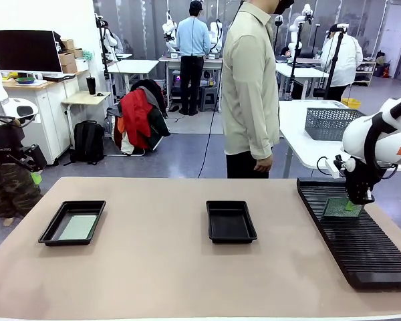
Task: Inspect and transfer BCBs to ESD trays.
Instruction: Pick up the Blank PCB from the PCB Rack and place it in the right ESD tray.
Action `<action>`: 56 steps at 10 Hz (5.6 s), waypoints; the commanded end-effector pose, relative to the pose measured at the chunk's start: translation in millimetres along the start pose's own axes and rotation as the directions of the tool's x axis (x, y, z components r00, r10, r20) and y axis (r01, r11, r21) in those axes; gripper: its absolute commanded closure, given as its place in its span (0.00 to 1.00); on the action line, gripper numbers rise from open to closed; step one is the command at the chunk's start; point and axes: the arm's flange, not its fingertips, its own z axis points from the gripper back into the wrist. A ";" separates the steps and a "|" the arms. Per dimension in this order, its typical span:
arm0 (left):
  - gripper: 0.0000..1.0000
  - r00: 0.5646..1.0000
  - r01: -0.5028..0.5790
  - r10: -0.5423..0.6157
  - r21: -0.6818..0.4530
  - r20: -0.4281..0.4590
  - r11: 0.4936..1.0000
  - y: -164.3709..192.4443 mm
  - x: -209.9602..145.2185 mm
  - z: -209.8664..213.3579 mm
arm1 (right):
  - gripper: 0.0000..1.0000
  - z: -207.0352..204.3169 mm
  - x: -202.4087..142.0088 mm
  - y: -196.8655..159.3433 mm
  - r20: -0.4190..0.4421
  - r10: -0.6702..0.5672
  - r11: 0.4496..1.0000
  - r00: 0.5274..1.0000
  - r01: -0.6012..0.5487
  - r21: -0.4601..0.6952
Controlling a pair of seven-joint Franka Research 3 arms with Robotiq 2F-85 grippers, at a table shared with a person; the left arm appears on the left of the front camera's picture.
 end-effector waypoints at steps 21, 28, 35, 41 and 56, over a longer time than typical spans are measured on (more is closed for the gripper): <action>0.00 1.000 -0.003 0.003 -0.002 0.010 1.000 -0.3 0.9 -2.7 | 1.00 293.6 -14.9 34.7 -0.008 0.004 0.998 1.000 -0.004 0.063; 0.00 1.000 -0.003 0.003 -0.002 0.010 1.000 -0.3 0.9 -2.7 | 0.97 295.2 -10.0 29.3 0.060 -0.084 0.993 0.995 0.078 0.086; 0.00 1.000 -0.003 0.003 -0.002 0.010 1.000 -0.3 0.9 -2.7 | 0.97 257.2 70.4 51.3 0.139 -0.676 0.721 0.723 0.611 0.327; 0.00 1.000 -0.003 0.003 -0.002 0.010 1.000 -0.3 0.9 -2.7 | 0.97 169.8 150.3 71.9 0.127 -0.900 0.410 0.418 0.710 0.572; 0.00 1.000 -0.003 0.003 -0.002 0.010 1.000 -0.3 0.9 -2.7 | 0.97 -42.2 266.8 56.8 0.022 -0.994 0.091 0.111 0.671 0.736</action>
